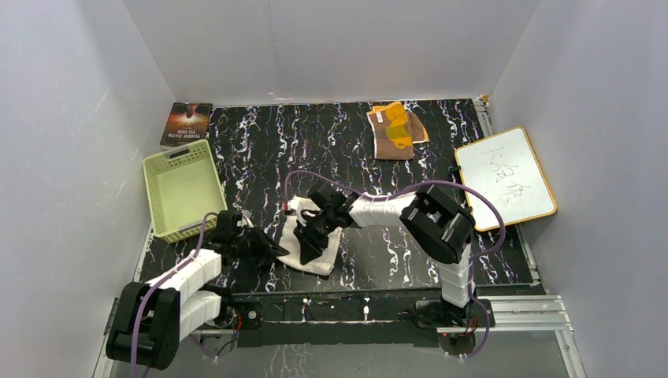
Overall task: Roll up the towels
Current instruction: Roll the towel at the center of the board.
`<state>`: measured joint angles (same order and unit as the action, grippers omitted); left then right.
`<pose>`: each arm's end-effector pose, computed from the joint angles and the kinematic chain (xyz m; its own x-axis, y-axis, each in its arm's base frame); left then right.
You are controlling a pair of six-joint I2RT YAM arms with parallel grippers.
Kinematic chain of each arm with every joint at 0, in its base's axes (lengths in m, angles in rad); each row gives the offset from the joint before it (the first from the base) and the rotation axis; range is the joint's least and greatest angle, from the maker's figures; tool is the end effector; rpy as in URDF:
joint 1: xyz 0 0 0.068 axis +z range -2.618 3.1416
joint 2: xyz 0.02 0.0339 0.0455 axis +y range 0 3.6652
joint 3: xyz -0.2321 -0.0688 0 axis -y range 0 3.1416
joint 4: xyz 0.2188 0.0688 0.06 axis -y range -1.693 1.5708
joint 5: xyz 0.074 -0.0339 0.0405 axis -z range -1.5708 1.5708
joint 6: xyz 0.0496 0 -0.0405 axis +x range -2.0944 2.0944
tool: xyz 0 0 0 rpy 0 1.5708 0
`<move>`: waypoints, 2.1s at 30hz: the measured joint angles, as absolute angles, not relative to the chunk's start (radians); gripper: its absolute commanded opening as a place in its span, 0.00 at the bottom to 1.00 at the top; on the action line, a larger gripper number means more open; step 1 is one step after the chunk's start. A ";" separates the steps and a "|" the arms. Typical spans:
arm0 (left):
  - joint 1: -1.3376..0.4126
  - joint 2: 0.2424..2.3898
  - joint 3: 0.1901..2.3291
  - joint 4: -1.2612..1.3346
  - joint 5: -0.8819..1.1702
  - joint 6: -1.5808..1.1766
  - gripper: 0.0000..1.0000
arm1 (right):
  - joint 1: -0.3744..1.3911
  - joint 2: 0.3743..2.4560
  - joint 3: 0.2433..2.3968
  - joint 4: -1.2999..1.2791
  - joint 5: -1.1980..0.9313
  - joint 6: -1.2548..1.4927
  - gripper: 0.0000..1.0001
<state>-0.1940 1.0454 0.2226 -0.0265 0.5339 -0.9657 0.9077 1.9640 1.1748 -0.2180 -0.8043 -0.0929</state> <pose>0.1654 -0.0582 0.1071 -0.8268 -0.5591 -0.0615 -0.3239 0.5627 -0.7606 0.1956 0.3085 0.1232 -0.4454 -0.6748 -0.5884 -0.8284 0.0613 0.5568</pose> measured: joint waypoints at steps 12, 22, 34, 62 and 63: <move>-0.196 1.014 0.221 -0.067 0.523 -0.970 0.00 | 0.864 1.837 0.996 -0.187 -0.816 -0.059 0.38; -0.196 0.989 0.221 -0.096 0.495 -0.976 0.00 | 0.860 1.748 0.903 -0.214 -0.808 -0.047 0.37; -0.196 0.989 0.221 -0.099 0.487 -0.980 0.00 | 0.863 1.756 0.887 -0.241 -0.834 -0.021 0.26; -0.195 0.985 0.220 -0.100 0.484 -0.984 0.00 | 0.812 1.631 0.926 -0.324 -0.580 0.002 0.89; -0.195 0.985 0.220 -0.100 0.484 -0.985 0.00 | 0.829 1.592 0.921 -0.318 -0.486 0.002 0.88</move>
<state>-0.1951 0.9852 0.2203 -0.1001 0.4839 -0.9848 0.8288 1.5917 0.9207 -0.3180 -0.4858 0.0021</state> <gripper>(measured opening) 0.087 0.898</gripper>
